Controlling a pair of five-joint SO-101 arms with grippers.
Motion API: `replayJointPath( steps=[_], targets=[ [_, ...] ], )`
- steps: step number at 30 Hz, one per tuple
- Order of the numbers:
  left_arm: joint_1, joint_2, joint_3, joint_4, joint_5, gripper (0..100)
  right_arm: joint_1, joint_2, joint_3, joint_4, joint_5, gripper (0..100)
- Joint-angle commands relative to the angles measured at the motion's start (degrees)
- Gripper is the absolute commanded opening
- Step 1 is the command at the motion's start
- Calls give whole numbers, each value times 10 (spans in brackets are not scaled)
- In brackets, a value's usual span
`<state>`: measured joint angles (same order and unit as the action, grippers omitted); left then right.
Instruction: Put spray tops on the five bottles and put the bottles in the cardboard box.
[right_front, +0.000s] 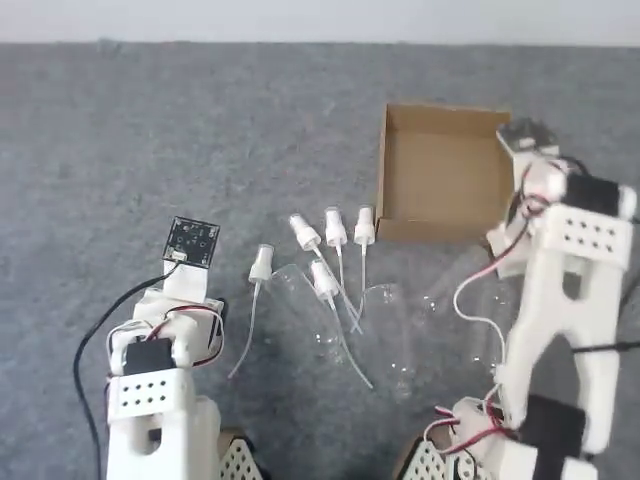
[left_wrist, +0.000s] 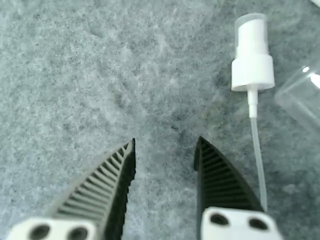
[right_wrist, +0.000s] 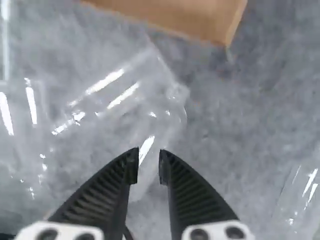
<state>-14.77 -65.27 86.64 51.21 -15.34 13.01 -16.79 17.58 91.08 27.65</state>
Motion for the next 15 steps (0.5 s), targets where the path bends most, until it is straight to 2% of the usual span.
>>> replayJointPath(
  steps=[1,4,10,15],
  targets=[
    [2,-15,-4,-12,-5,177,-1,-51,66,-30,19,28],
    [2,-15,-4,-12,-5,177,-29,-63,137,-54,0,45],
    [2,-15,-4,-12,-5,177,-57,-65,240,-144,-76,210],
    [2,-15,-4,-12,-5,177,-20,-58,261,-176,-76,198]
  ],
)
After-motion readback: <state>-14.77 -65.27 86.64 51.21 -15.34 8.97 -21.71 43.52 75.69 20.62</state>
